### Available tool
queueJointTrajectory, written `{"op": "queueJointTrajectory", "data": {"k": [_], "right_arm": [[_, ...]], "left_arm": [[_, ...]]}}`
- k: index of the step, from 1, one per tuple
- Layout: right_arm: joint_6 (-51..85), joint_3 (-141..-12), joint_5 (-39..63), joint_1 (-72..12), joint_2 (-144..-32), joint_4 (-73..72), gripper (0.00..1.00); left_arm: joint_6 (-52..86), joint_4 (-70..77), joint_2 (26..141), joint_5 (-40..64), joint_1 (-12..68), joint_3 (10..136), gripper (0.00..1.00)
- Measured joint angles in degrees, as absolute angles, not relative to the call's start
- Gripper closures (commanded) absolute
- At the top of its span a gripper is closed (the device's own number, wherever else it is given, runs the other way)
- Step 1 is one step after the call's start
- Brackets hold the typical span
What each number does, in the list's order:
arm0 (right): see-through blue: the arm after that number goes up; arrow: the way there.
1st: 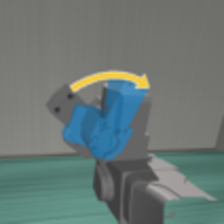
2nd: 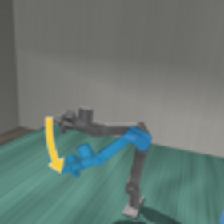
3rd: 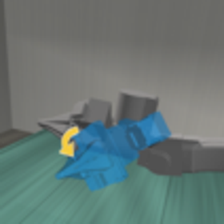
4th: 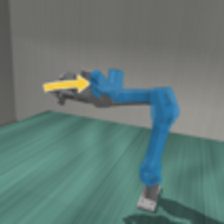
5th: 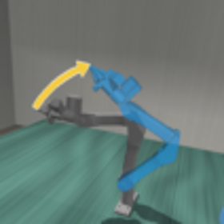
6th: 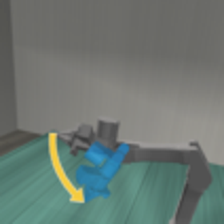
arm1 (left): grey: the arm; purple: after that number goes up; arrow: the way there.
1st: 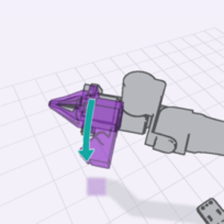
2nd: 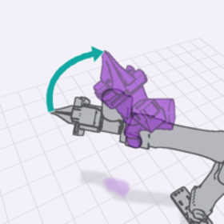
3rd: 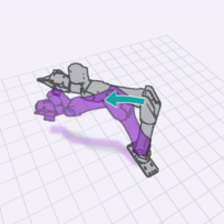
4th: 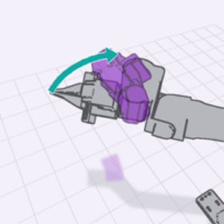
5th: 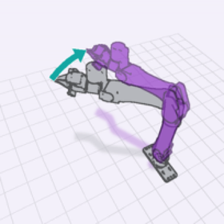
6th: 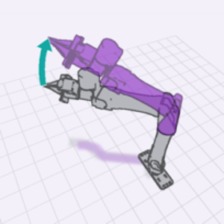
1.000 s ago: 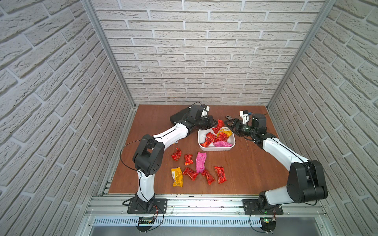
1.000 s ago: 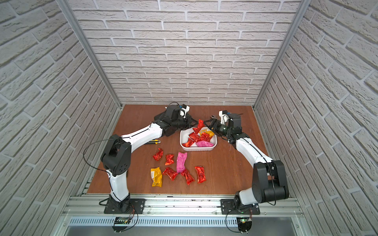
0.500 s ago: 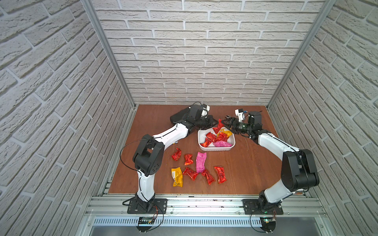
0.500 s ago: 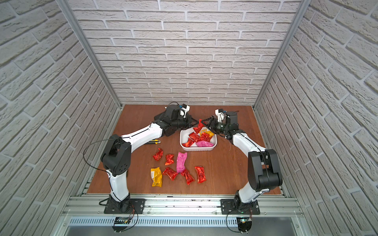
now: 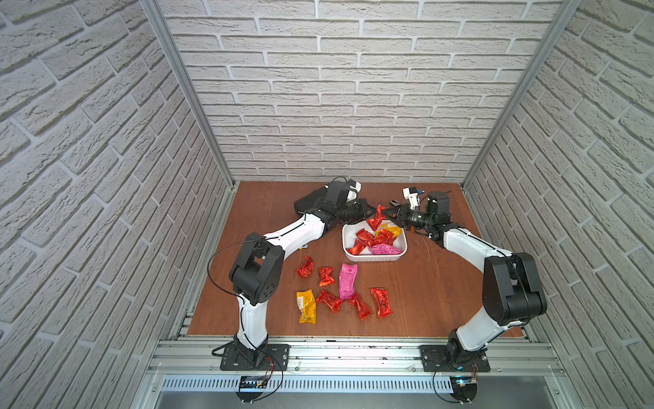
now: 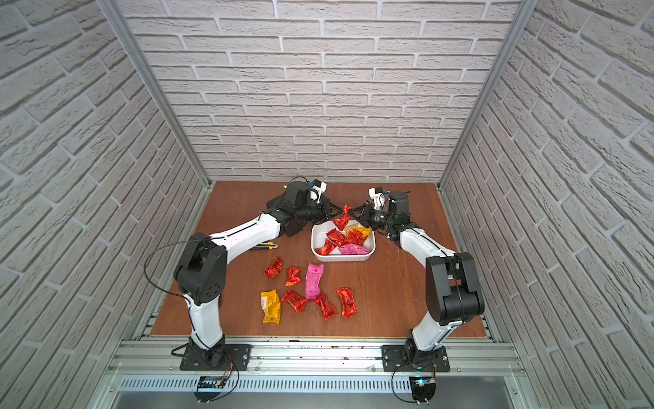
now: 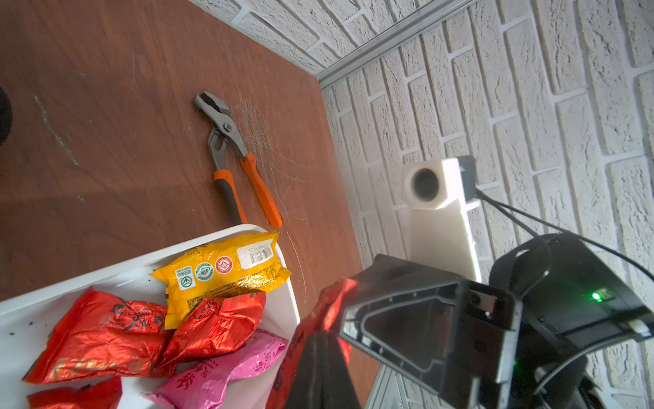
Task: Take the tea bags out of the storage box
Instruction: Place the tea bag at the center of the board.
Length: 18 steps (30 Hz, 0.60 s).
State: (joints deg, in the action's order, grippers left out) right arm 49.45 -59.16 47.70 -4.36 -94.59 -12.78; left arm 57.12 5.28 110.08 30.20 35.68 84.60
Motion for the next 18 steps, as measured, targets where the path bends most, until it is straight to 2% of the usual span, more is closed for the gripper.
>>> {"op": "queueJointTrajectory", "data": {"k": [1,4,6,9,18], "right_arm": [[49.32,-59.16,47.68,-4.36,-94.35,-12.43,0.98],[48.86,-59.16,47.24,-4.36,-92.86,-10.0,0.97],[47.94,-59.13,46.54,-4.36,-90.67,-6.98,0.97],[45.12,-58.37,44.49,-4.34,-84.84,-0.38,0.98],[33.61,-56.03,27.53,-4.89,-62.89,36.01,0.98]], "left_arm": [[57.12,5.39,110.08,30.04,35.68,84.49,0.98],[57.06,5.74,109.82,29.61,35.68,83.94,0.52],[57.01,5.34,109.1,28.34,35.75,83.31,0.38],[55.51,3.57,106.59,24.97,35.79,81.56,0.33],[46.98,-6.66,94.41,8.38,36.14,76.84,0.33]]}}
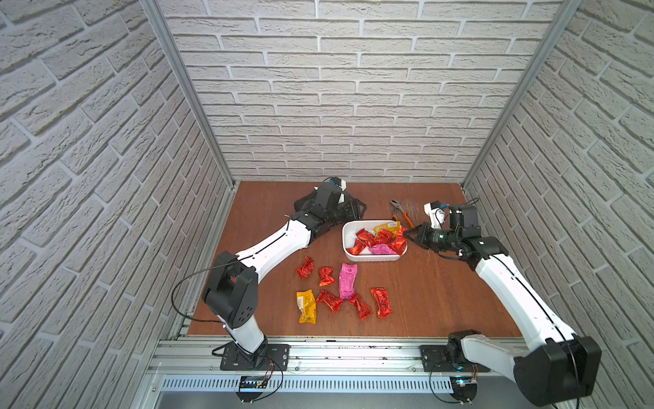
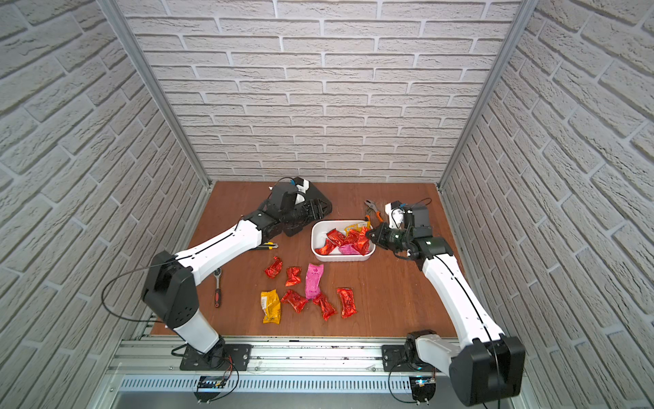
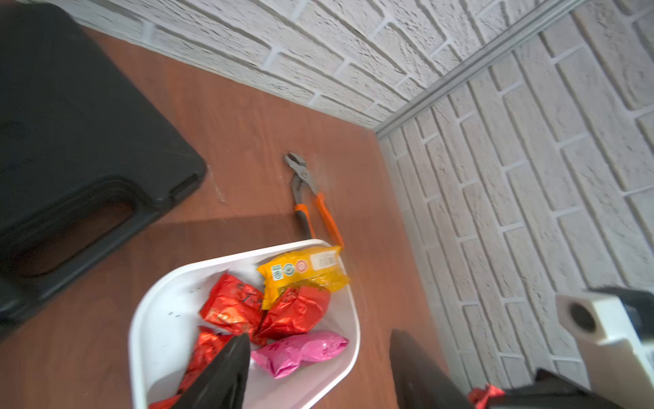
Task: Take the tea bags out of the storage box
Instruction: Place the tea bag at the center of the board.
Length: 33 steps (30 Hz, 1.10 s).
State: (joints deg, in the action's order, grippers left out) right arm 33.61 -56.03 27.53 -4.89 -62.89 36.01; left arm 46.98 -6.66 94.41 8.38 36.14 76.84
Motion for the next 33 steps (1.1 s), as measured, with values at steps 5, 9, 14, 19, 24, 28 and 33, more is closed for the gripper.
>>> {"op": "queueJointTrajectory", "data": {"k": [5,9,14,19,24,28,33], "right_arm": [[33.1,-46.61,21.61,-5.06,-52.03,47.64,0.98],[34.3,-38.48,20.69,-5.1,-48.9,49.67,0.98],[34.7,-33.85,21.26,-5.15,-53.47,45.43,0.98],[33.69,-32.23,21.61,-5.15,-60.12,40.1,0.86],[31.9,-32.25,20.69,-5.15,-63.53,37.52,0.57],[30.26,-35.16,17.26,-5.15,-62.63,40.91,0.47],[27.03,-45.23,12.1,-5.26,-60.49,45.76,0.43]], "left_arm": [[44.4,-11.35,91.29,-0.08,36.45,73.32,0.33],[44.14,-14.81,90.91,-4.36,36.45,70.59,0.34],[45.12,-16.78,90.56,-7.55,36.45,68.1,0.32],[46.7,-16.84,89.84,-8.84,36.45,65.49,0.31],[47.4,-16.67,89.47,-8.91,36.45,64.25,0.31],[47.62,-16.32,89.38,-8.86,36.45,63.72,0.3],[47.66,-15.88,89.32,-8.47,36.45,62.63,0.3]]}}
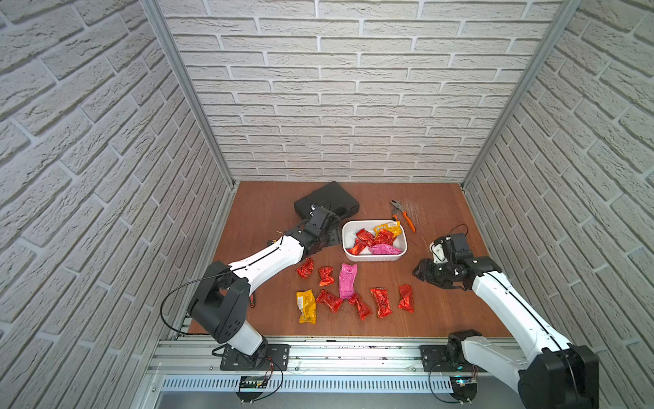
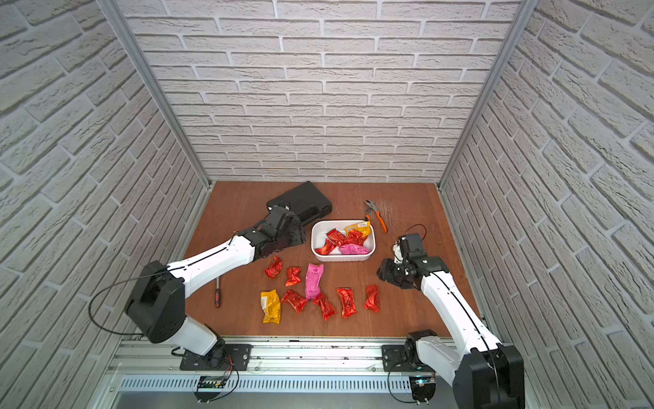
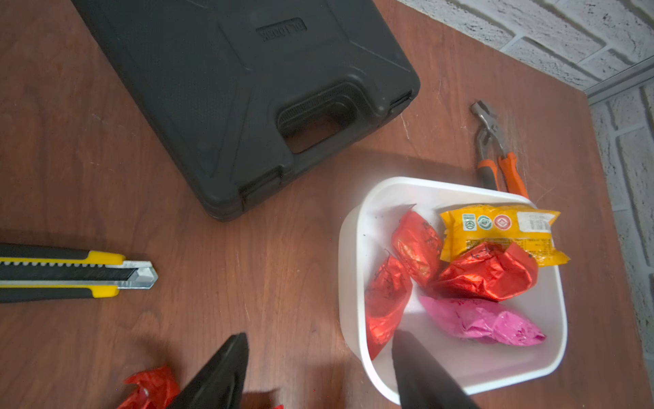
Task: Take the tea bags out of the storage box
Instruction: Place the tea bag at the center of the board, then pick up the tea bag from the storage box.
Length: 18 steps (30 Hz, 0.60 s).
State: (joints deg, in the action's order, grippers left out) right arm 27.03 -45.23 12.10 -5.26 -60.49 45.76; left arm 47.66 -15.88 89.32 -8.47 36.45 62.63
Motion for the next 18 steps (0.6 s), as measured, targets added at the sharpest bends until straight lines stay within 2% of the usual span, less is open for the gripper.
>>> {"op": "queueJointTrajectory", "data": {"k": [7,13,18], "right_arm": [[20.27,-54.17,9.39,-11.86,-63.92,45.69,0.46],[12.1,-67.96,6.92,-16.95,-80.05,45.06,0.45],[13.13,-79.31,5.23,-17.17,-92.62,45.43,0.46]], "left_arm": [[47.66,-14.5,89.62,-6.55,36.1,62.59,0.31],[47.68,-13.39,91.07,-4.84,35.48,62.59,0.33],[48.07,-13.08,91.48,-4.64,35.18,62.59,0.33]]}}
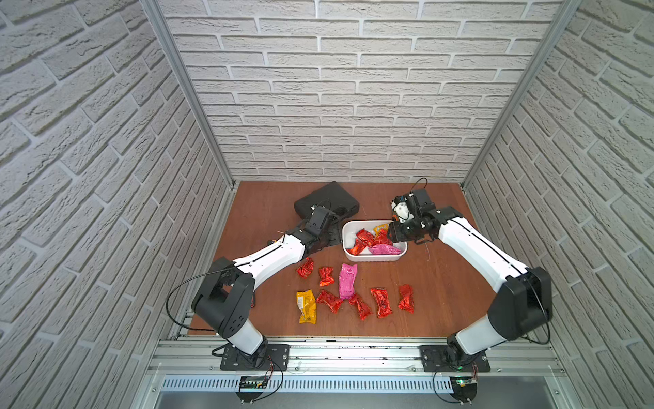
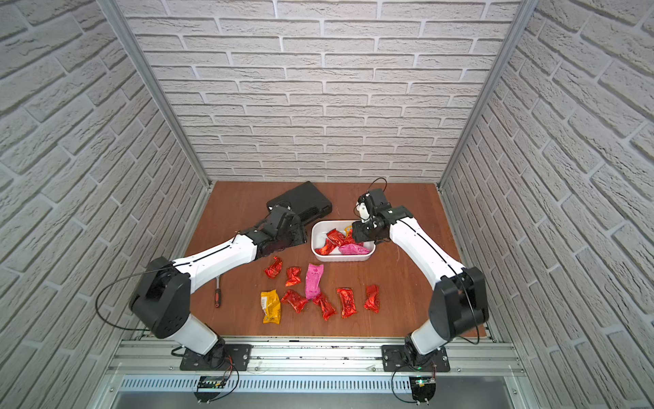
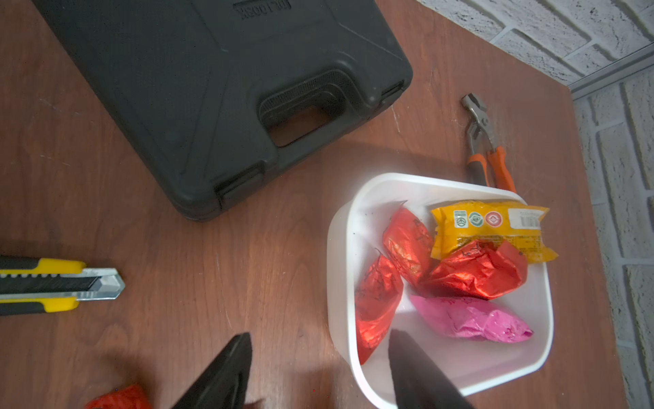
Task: Take the tea bags out of the storage box
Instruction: Pick up the tea bag from the storage box.
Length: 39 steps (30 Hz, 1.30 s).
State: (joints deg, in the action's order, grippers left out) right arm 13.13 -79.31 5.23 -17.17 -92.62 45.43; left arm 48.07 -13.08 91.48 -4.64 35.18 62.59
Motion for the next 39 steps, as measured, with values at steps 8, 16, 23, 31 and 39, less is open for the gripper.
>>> {"op": "queueJointTrajectory", "data": {"k": [8,16,23,31,39], "right_arm": [[23.79,-81.71,4.67,-17.63,-103.68,41.91,0.51],[28.93,-83.88,3.36,-17.69,-109.6,40.01,0.6],[30.41,-84.9,2.66,-17.76,-110.37,39.64,0.54],[25.93,-82.35,6.09,-18.04,-106.94,39.24,0.47],[2.52,-81.71,10.24,-19.86,-102.69,43.55,0.46]], "left_arm": [[49.17,-11.22,93.17,-3.55,35.07,61.8,0.33],[49.34,-10.35,96.4,-1.98,34.98,61.78,0.34],[49.32,-9.5,99.5,-0.05,34.94,62.37,0.41],[49.23,-8.51,101.56,1.74,34.79,64.1,0.55],[48.51,-8.34,103.46,2.83,34.57,66.43,0.59]]}}
